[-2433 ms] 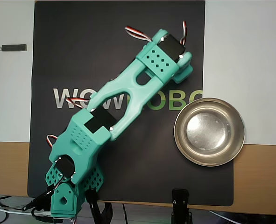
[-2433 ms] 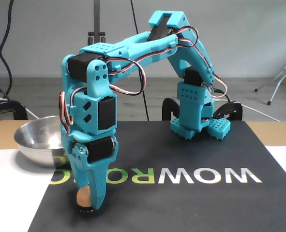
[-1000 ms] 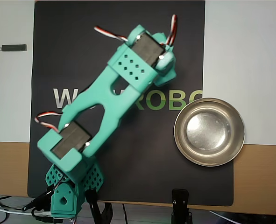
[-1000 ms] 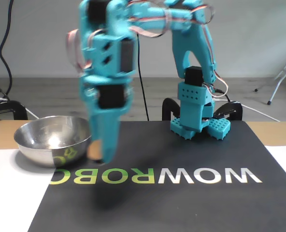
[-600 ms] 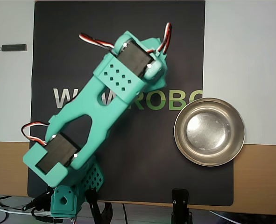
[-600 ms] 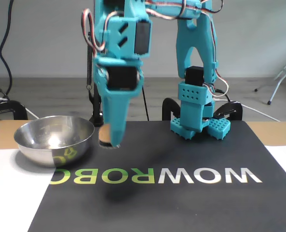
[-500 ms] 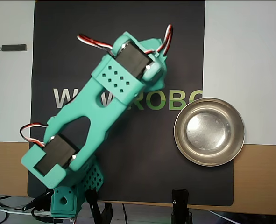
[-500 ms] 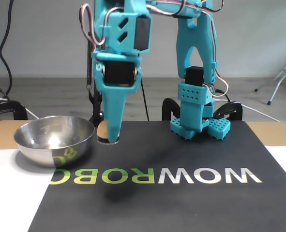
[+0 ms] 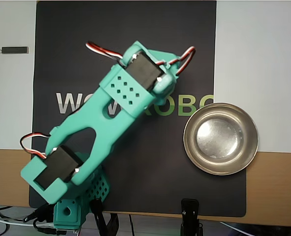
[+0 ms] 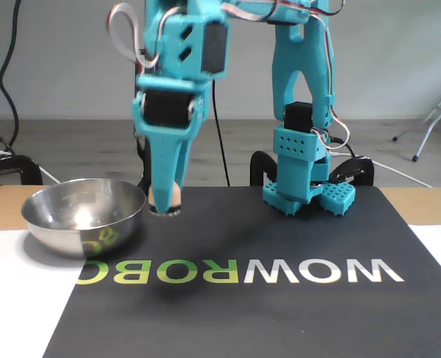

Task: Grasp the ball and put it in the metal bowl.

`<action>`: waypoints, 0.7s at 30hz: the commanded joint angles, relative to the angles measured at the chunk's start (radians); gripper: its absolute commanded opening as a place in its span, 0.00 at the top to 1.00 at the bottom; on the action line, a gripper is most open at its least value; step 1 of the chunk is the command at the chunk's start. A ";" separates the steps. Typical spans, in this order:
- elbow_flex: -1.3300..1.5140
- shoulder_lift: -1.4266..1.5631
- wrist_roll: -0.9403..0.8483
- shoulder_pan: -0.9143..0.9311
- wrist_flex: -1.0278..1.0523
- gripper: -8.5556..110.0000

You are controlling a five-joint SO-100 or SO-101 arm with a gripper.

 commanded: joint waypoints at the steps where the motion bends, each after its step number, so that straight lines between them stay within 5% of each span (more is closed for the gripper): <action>1: 0.002 0.060 0.041 0.021 0.002 0.65; 21: 0.000 0.060 0.301 0.138 -0.008 0.64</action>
